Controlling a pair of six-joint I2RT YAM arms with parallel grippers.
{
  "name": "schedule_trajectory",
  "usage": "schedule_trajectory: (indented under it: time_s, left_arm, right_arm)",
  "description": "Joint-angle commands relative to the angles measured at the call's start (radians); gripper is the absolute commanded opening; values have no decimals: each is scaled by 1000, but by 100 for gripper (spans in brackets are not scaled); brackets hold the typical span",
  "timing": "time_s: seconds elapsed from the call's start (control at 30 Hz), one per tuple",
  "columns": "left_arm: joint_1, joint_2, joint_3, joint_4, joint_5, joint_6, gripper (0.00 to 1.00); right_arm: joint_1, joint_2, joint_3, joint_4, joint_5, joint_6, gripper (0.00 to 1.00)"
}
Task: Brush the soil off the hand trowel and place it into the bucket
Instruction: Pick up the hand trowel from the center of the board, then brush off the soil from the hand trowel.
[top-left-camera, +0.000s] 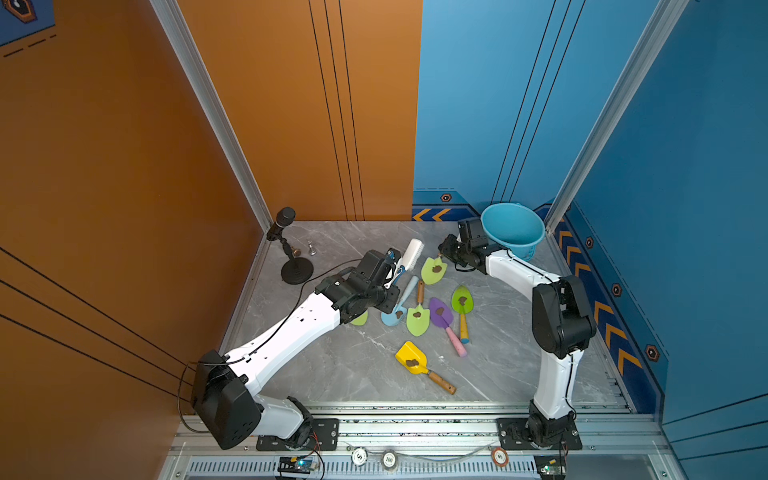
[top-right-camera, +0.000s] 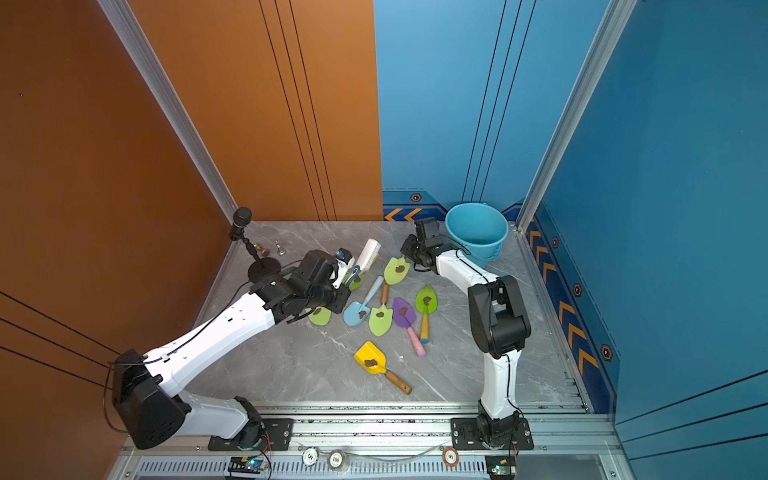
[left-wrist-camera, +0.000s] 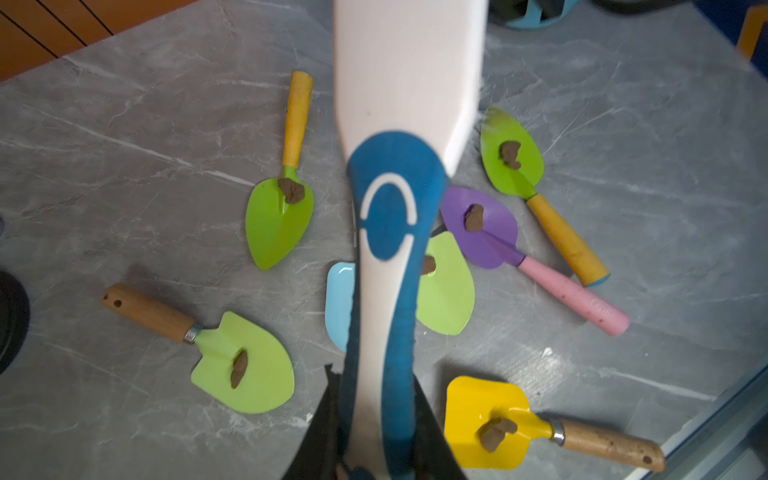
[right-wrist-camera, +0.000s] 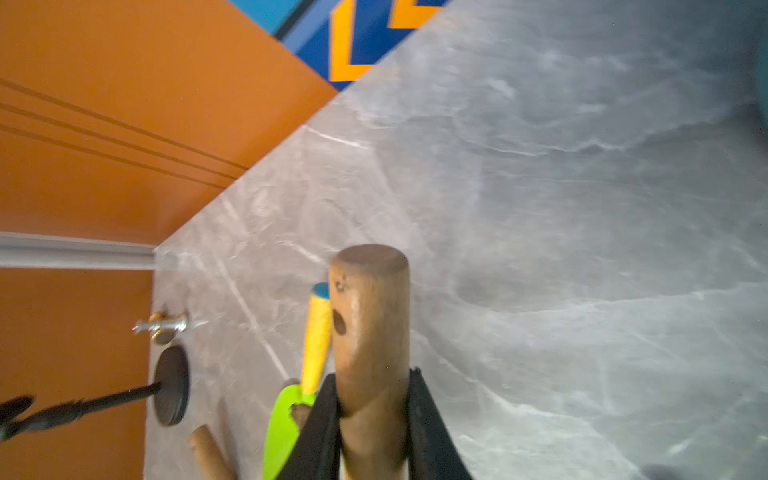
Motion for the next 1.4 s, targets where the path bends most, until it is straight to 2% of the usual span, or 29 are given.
schedule_trajectory:
  time_s: [0.0, 0.13, 0.3, 0.57, 0.77, 0.9, 0.97, 1.13, 1.27, 1.37]
  left_arm:
    - [-27, -13, -10, -101, -61, 94, 0]
    - [-46, 30, 19, -124, -112, 140, 0]
    - [-29, 124, 71, -112, -134, 191, 0]
    - [-43, 226, 102, -126, -171, 198, 0]
    - [-113, 163, 17, -187, -177, 128, 0]
    - [-130, 88, -38, -190, -174, 44, 0]
    - [-130, 63, -33, -189, -209, 25, 0]
    - [-85, 60, 37, -142, -253, 70, 0]
    - [-17, 126, 74, -102, -234, 133, 0]
    - [0, 174, 79, -81, -228, 151, 0]
  right_arm:
    - [35, -59, 26, 43, -102, -88, 17]
    - [68, -74, 40, 20, -134, -124, 17]
    - [108, -75, 75, -38, -93, -175, 15]
    - [126, -66, 126, -66, -59, -216, 14]
    - [116, -69, 148, -95, -31, -258, 13]
    - [114, -62, 157, -105, -33, -272, 13]
    - [115, -59, 158, -108, -36, -272, 13]
    - [119, -58, 162, -105, -38, -267, 13]
    - [124, -67, 163, -106, -44, -264, 13]
    - [126, -80, 161, -108, -38, -262, 13]
